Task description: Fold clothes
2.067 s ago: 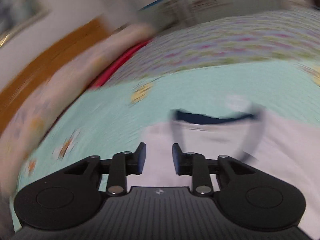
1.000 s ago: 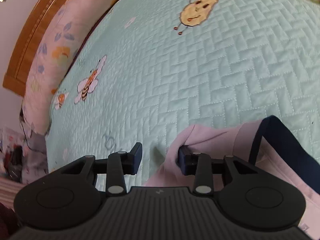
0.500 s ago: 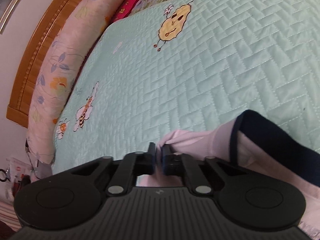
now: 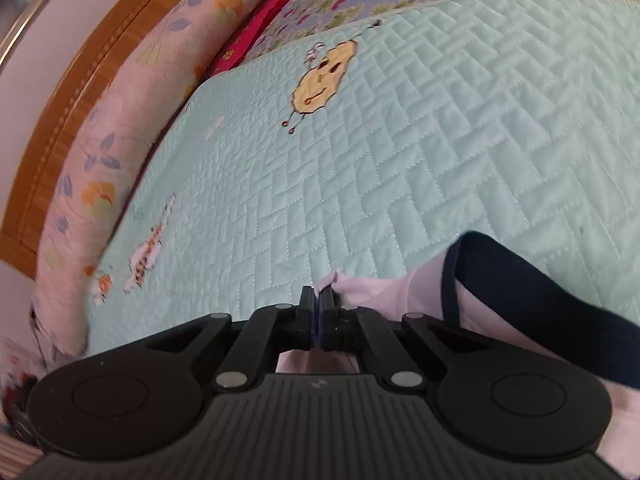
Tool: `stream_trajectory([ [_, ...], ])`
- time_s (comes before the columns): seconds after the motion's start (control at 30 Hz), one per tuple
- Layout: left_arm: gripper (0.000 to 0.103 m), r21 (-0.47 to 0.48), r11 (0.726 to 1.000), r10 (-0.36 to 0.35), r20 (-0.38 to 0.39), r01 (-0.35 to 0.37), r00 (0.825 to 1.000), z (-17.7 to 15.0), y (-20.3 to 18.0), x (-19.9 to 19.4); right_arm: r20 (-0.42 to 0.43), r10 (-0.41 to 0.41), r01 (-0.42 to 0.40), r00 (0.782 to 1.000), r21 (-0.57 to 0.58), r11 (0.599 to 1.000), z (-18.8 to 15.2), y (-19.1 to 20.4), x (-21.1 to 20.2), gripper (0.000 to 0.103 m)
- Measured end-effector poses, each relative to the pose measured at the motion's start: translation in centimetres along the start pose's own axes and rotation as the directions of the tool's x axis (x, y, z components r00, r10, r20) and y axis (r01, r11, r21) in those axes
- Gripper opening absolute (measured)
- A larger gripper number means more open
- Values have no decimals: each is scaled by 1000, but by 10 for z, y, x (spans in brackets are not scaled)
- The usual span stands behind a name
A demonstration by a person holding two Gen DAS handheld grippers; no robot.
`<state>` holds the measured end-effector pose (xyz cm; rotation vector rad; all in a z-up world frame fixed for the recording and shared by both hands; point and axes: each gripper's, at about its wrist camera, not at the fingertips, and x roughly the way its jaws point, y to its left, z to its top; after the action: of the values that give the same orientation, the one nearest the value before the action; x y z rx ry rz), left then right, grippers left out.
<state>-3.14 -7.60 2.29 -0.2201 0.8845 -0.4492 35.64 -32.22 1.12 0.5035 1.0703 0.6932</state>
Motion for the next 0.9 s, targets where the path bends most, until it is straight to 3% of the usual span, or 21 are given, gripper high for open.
stream_trajectory([
  [0.07, 55, -15, 1000, -2, -2, 1, 1000, 2, 1, 1, 64, -7, 4, 998, 37, 999, 2, -2, -11, 8],
  [0.2, 56, -34, 999, 3, -1, -3, 1000, 2, 1, 2, 161, -8, -3, 987, 67, 998, 3, 1, -36, 8],
  [0.4, 63, -32, 999, 17, 2, -17, 1000, 1, -5, 3, 191, 73, -85, 979, 58, 995, -27, 20, -60, 8],
  [0.5, 63, -26, 1000, 17, 4, -17, 1000, 1, -5, 3, 211, 46, -60, 976, 60, 996, -48, 25, -69, 8],
  [0.57, 63, -21, 1000, 16, 6, -16, 1000, 0, -5, 2, 251, 15, -45, 968, 113, 993, -64, 16, -82, 21],
  [0.7, 63, -13, 1000, 21, 9, -21, 1000, -1, -5, 2, 341, -42, -30, 939, 205, 978, -105, 4, -131, 26],
  [0.8, 65, -1, 1000, 30, 9, -30, 999, -1, -8, 3, 339, -67, -1, 938, 198, 980, -132, 9, -153, 36],
  [0.9, 66, 21, 999, 45, 3, -45, 999, -1, -12, 5, 256, -83, 57, 963, 108, 993, -141, 22, -143, 40],
])
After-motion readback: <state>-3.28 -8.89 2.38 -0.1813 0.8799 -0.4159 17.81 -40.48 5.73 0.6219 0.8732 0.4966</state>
